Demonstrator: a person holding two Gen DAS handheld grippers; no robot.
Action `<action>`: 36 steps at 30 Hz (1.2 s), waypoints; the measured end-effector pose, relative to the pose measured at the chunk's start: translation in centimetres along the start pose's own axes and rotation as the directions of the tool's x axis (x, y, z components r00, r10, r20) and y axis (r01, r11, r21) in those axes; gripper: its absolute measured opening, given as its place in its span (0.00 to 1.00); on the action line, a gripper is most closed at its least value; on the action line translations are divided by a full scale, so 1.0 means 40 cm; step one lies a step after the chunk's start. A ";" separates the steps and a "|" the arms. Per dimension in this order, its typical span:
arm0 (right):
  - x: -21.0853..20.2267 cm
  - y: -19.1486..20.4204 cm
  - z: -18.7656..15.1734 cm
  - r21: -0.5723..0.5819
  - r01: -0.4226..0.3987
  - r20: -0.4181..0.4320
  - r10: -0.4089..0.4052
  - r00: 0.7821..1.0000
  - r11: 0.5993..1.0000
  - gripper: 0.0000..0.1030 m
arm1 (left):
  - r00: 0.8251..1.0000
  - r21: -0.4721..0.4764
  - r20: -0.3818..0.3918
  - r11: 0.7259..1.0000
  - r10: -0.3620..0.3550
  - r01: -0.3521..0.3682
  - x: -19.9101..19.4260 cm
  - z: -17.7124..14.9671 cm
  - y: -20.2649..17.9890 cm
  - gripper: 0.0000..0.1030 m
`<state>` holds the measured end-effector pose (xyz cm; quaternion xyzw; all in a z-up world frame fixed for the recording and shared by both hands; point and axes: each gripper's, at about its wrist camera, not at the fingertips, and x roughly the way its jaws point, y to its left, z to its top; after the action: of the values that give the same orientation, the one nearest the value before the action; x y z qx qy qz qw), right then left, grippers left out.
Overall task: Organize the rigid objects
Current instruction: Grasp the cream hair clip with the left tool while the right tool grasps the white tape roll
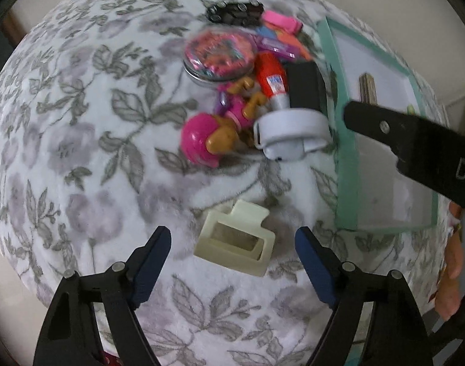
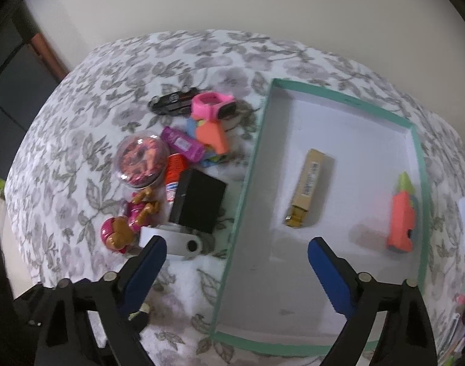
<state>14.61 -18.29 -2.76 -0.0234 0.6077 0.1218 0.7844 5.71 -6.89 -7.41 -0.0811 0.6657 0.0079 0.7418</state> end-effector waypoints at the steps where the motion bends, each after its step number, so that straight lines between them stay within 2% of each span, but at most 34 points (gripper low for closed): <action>1: 0.003 0.008 -0.001 -0.013 -0.008 -0.002 0.008 1.000 1.000 0.88 | 1.000 0.013 -0.005 1.000 0.011 -0.011 0.005 -0.002 -0.006 0.79; 2: 0.006 0.015 -0.002 -0.023 -0.014 -0.003 0.014 1.000 1.000 0.86 | 1.000 0.021 -0.007 1.000 0.015 -0.015 0.008 -0.005 -0.011 0.76; 4: 0.012 0.030 -0.003 -0.040 -0.030 -0.006 0.030 1.000 0.999 0.85 | 1.000 0.033 -0.019 0.999 0.013 -0.012 0.014 -0.009 -0.020 0.59; 5: 0.015 0.037 -0.004 -0.047 -0.038 -0.006 0.038 0.999 0.998 0.83 | 1.000 0.037 -0.026 0.999 0.011 -0.010 0.019 -0.010 -0.026 0.58; 9: 0.028 0.061 -0.008 -0.072 -0.060 -0.013 0.059 0.998 0.996 0.78 | 1.000 0.058 -0.024 0.998 0.019 -0.017 0.027 -0.016 -0.055 0.56; 12: 0.035 0.071 -0.009 -0.082 -0.063 -0.019 0.061 0.998 0.995 0.71 | 1.000 0.070 -0.021 0.997 0.021 -0.020 0.028 -0.019 -0.059 0.56; 17: 0.043 0.076 -0.009 -0.083 -0.083 -0.027 0.081 0.996 0.993 0.68 | 1.000 0.058 -0.015 0.998 0.025 -0.024 0.024 -0.015 -0.054 0.56; 22: 0.049 0.086 -0.010 -0.077 -0.107 -0.028 0.105 0.994 0.991 0.63 | 0.999 -0.001 0.003 0.999 0.043 -0.043 0.016 0.000 -0.012 0.55; 36: 0.084 0.111 -0.008 -0.029 -0.140 -0.038 0.139 0.990 0.990 0.63 | 0.998 -0.200 0.050 0.979 0.039 -0.029 0.006 0.025 0.124 0.55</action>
<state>14.10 -13.52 -5.58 0.0046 0.6200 0.1854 0.7624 6.13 -1.90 -8.08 -0.1435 0.6426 0.0895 0.7473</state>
